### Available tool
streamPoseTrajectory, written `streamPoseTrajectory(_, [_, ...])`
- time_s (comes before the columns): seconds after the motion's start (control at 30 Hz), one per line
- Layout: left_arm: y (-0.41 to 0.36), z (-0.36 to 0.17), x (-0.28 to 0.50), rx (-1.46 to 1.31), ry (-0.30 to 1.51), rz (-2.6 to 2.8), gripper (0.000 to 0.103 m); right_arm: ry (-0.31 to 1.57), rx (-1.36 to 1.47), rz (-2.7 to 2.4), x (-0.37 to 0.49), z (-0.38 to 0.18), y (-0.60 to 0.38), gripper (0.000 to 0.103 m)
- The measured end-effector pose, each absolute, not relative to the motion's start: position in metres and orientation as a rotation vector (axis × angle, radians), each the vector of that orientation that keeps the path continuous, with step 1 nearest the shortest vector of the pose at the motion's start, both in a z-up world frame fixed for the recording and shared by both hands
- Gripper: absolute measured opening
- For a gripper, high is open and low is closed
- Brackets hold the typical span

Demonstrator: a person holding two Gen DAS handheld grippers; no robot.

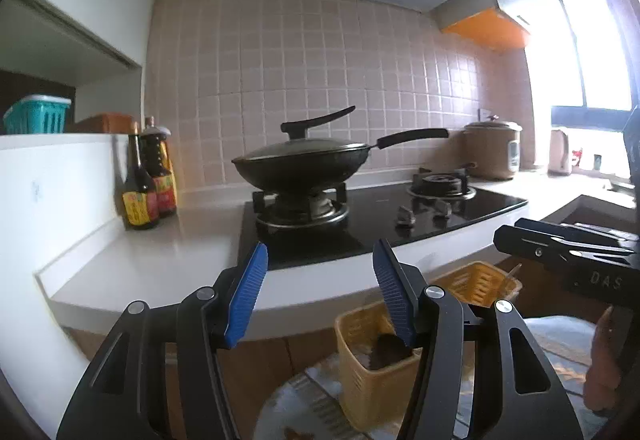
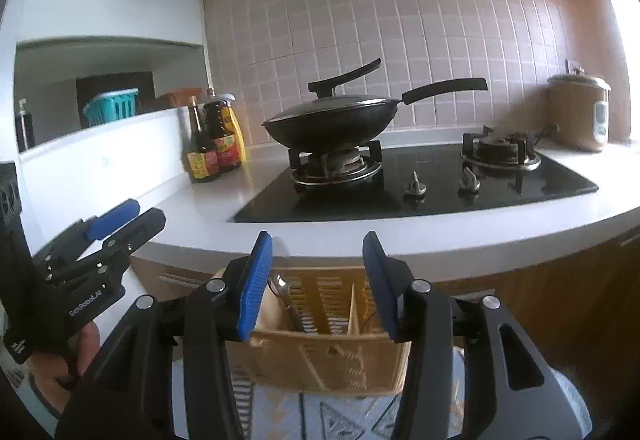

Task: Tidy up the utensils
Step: 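Carry the ladle and spoon over the tan basket and open both grippers, then grasp a wooden chopstick with the left gripper while the right gripper grasps a clear spoon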

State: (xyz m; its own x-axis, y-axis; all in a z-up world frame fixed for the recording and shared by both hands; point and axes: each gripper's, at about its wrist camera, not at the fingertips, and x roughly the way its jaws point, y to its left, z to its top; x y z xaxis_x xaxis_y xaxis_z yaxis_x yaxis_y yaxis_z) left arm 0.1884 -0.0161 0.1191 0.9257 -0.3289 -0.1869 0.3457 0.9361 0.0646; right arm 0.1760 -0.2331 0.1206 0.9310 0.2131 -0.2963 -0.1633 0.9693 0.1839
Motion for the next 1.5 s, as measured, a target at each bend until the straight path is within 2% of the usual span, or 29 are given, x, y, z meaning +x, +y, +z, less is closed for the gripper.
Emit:
streamPoseTrajectory(0.23, [0.008,0.136,0.161,-0.002,0.264,-0.432,0.055,0.37,0.192,0.204,0.141,0.143,-0.245,0.044])
streamPoseTrajectory(0.63, [0.027,0.125,0.121,-0.058,0.51,-0.508,0.054,0.658,0.314,0.224,0.105,0.13,-0.268,0.044])
streamPoseTrajectory(0.8, [0.018,0.09,0.12,-0.032,0.69,-0.512,0.053,0.803,0.319,0.205,0.104,0.102,-0.27,0.044])
streamPoseTrajectory(0.93, [0.008,0.041,0.127,-0.009,0.865,-0.495,0.053,0.909,0.293,0.207,0.109,0.074,-0.266,0.044])
streamPoseTrajectory(1.1, [-0.003,-0.007,0.127,0.016,0.99,-0.509,0.053,1.056,0.244,0.236,0.116,0.029,-0.253,0.044])
streamPoseTrajectory(1.23, [-0.014,-0.036,0.122,0.058,1.041,-0.495,0.048,1.155,0.198,0.23,0.122,-0.005,-0.245,0.044])
streamPoseTrajectory(1.33, [-0.021,-0.049,0.12,0.097,1.05,-0.468,0.046,1.205,0.185,0.233,0.122,-0.022,-0.243,0.036])
streamPoseTrajectory(1.5, [-0.031,-0.06,0.116,0.164,1.044,-0.433,0.044,1.257,0.195,0.234,0.125,-0.039,-0.247,0.036])
